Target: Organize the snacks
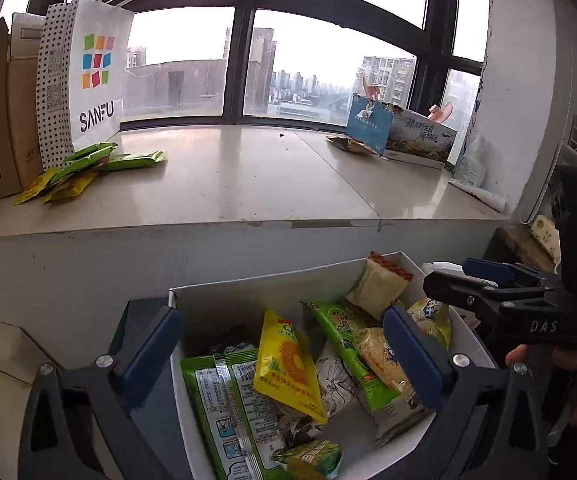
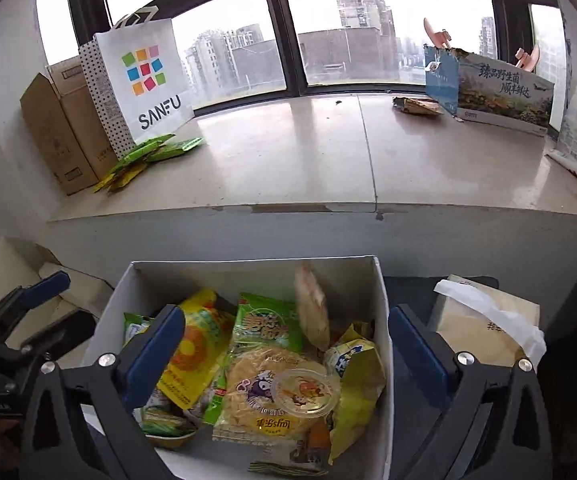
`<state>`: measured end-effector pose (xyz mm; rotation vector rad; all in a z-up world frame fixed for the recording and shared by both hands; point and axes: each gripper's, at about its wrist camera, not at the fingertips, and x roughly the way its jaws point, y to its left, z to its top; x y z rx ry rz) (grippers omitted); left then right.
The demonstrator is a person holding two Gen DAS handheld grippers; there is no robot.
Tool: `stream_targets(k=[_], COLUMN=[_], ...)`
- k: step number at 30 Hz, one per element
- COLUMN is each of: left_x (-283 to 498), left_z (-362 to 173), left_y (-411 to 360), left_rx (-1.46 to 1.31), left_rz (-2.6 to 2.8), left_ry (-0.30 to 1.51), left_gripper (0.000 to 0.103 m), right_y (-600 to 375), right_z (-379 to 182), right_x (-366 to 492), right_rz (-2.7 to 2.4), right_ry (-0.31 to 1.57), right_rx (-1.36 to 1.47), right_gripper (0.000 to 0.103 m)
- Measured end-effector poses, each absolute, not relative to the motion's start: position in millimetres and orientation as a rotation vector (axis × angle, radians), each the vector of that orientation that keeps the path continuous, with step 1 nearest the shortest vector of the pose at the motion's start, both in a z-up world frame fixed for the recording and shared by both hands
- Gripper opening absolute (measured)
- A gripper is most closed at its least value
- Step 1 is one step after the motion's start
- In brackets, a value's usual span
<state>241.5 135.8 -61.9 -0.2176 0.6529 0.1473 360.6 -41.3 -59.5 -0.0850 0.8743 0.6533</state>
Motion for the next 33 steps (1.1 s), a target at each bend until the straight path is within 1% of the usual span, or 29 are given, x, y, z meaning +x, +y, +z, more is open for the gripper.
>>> stream_targets(k=[5, 10, 15, 19, 23, 27, 33], left_x=[233.2, 206.1, 178.2, 142.8, 111.1, 82.3, 52.2], left_z=[-59.2, -45.4, -21.5, -1.4, 11.5, 11.9, -1.3], left_y=[127.5, 117.1, 106.9, 93.2, 79.3, 60.1, 35.3], left_rx=[-0.214, -0.187, -0.208, -0.183, -0.208, -0.185, -0.176], left_rz=[0.15, 0.224, 0.233, 0.276, 0.208, 0.176, 0.165], left_ry=[0.658, 0.628, 0.578, 0.505, 0.489, 0.475, 0.531], left_gripper=[0.103, 0.103, 0.103, 0.103, 0.103, 0.103, 0.103], right_y=[-36.0, -36.5, -42.9, -56.9, -76.6, -100.5, -129.0], right_z=[-57.0, -48.8, -27.6, -8.1, 6.3, 15.7, 17.8], right_x=[344.7, 321.2, 293.1, 268.1, 238.2, 208.0, 157.5], right_rz=[0.644, 0.659, 0.633, 0.668, 0.666, 0.661, 0.676], right_ry=[0.82, 0.765, 0.672, 0.651, 0.628, 0.624, 0.621], right_rx=[-0.171, -0.205, -0.268, -0.248, -0.246, -0.196, -0.193], right_gripper=[0.103, 0.103, 0.103, 0.103, 0.103, 0.103, 0.103])
